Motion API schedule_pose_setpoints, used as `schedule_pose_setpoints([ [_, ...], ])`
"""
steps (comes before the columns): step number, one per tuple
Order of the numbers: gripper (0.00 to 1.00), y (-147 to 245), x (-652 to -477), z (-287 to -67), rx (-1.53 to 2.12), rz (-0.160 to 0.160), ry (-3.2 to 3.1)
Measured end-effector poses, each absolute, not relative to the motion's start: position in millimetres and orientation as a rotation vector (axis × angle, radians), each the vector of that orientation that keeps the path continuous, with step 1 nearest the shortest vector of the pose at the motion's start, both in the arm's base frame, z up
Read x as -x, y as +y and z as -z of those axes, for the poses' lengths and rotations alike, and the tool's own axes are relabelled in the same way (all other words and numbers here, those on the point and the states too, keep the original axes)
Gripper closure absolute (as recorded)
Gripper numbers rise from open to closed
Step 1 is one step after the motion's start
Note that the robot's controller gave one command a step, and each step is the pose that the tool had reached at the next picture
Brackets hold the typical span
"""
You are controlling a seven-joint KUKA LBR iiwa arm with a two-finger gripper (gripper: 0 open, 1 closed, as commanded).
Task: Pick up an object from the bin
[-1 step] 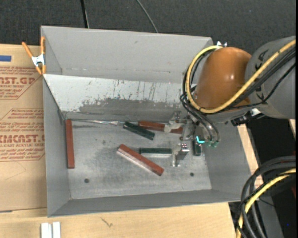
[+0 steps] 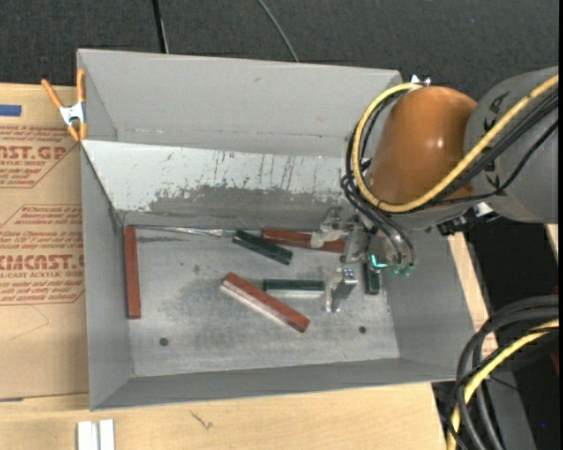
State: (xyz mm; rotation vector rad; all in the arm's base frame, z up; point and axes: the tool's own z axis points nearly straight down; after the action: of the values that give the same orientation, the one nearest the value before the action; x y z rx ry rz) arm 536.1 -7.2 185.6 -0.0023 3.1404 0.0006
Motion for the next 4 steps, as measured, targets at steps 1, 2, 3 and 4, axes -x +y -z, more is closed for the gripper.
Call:
schedule_pose_setpoints([
  [1,0.00,-15,-542.2,-137,0.052,0.000,3.132],
  [2,1.00,-39,-571.0,-78,0.125,-0.001,3.123],
  [3,1.00,-39,-571.0,-78,0.125,-0.001,3.123],
  [4,1.00,-58,-568.8,-177,0.409,-0.001,3.112],
])
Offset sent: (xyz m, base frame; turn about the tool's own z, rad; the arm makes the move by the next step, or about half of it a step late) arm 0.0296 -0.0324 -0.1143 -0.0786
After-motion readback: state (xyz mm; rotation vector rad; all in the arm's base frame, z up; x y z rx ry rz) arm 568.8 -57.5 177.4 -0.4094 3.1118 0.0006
